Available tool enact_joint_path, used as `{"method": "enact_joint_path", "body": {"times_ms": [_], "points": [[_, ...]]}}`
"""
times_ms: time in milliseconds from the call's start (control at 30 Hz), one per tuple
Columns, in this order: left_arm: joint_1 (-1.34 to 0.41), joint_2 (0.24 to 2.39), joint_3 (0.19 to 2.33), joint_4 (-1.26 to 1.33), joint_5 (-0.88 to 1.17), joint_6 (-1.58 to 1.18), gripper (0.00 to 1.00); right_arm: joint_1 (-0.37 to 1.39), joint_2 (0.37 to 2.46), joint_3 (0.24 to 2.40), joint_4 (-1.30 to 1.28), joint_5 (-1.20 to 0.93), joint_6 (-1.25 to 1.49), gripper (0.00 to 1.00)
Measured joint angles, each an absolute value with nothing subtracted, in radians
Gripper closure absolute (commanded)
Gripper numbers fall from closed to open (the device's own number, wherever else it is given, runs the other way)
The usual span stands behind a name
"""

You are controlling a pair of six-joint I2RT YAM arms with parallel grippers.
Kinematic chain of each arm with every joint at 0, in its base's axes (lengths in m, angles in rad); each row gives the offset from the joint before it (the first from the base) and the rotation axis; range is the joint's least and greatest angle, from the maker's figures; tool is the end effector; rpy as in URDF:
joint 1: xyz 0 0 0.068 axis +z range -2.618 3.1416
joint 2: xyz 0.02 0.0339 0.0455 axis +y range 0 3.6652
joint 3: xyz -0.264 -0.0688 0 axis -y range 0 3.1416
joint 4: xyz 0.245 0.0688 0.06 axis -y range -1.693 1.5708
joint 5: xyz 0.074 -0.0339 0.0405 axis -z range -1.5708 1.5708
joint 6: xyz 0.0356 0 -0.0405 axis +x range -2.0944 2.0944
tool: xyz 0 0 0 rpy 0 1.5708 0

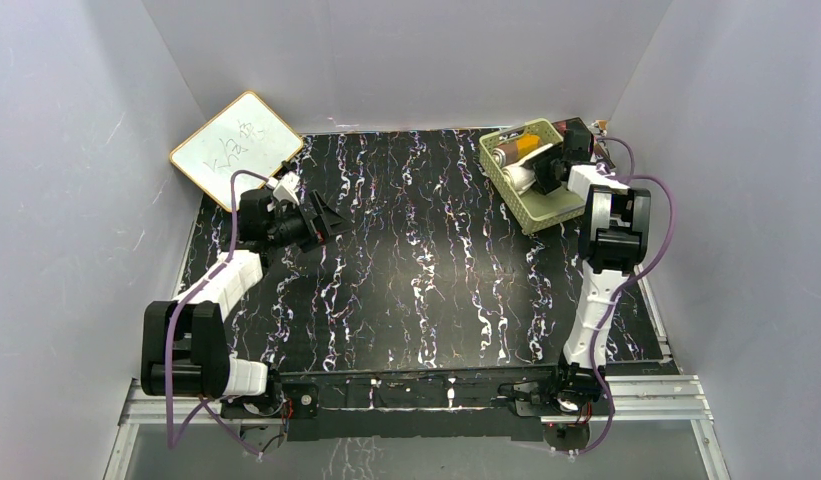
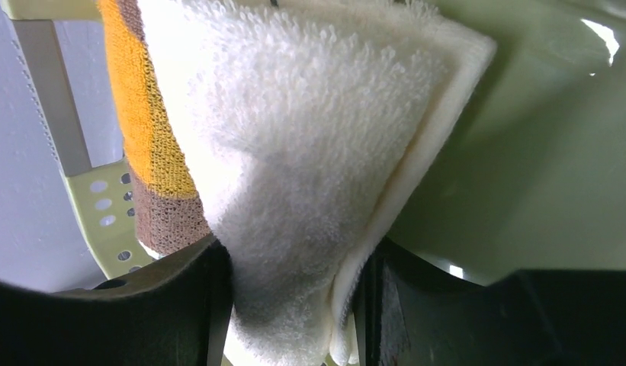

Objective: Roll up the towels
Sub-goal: Place the towel in the bin.

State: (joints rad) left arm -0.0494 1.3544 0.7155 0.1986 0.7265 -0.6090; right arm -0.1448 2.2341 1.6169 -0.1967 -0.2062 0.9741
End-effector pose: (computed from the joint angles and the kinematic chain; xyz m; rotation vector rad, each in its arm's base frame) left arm 0.2853 -0.0378 0.2305 -0.0897 2.0746 -1.1401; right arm 0.4877 -0.0638 0.1495 1.2179 2.1354 0.6260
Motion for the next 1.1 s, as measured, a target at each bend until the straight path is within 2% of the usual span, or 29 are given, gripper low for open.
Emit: {"method": "enact_joint_path", "body": {"times_ms": [67, 267, 567, 900, 1000, 1100], "points": [[-0.049, 1.354, 0.723, 0.19, 0.726, -0.603, 0.02, -0.143, 2.24, 1.625, -0.185, -0.2, 0.983, 0.45], [-0.049, 1.354, 0.741, 0.163, 0.725, -0.584, 0.02, -0.13, 2.247, 1.649, -0.181, -0.189, 1.002, 0.24], [-0.049, 1.354, 0.741, 0.12, 0.723, -0.563, 0.02, -0.121, 2.192, 1.583, -0.187, -0.185, 0.997, 0.19], [-0.049, 1.326, 0.746, 0.061, 0.733, -0.534, 0.02, -0.12, 2.111, 1.573, -0.313, -0.155, 0.964, 0.19], [-0.049, 1.309, 0.746, 0.058, 0.738, -0.534, 0.02, -0.12, 2.08, 1.565, -0.338, -0.136, 0.948, 0.28], [-0.049, 1.296, 0.745, 0.053, 0.744, -0.532, 0.02, -0.121, 2.04, 1.531, -0.344, -0.12, 0.936, 0.45]]}}
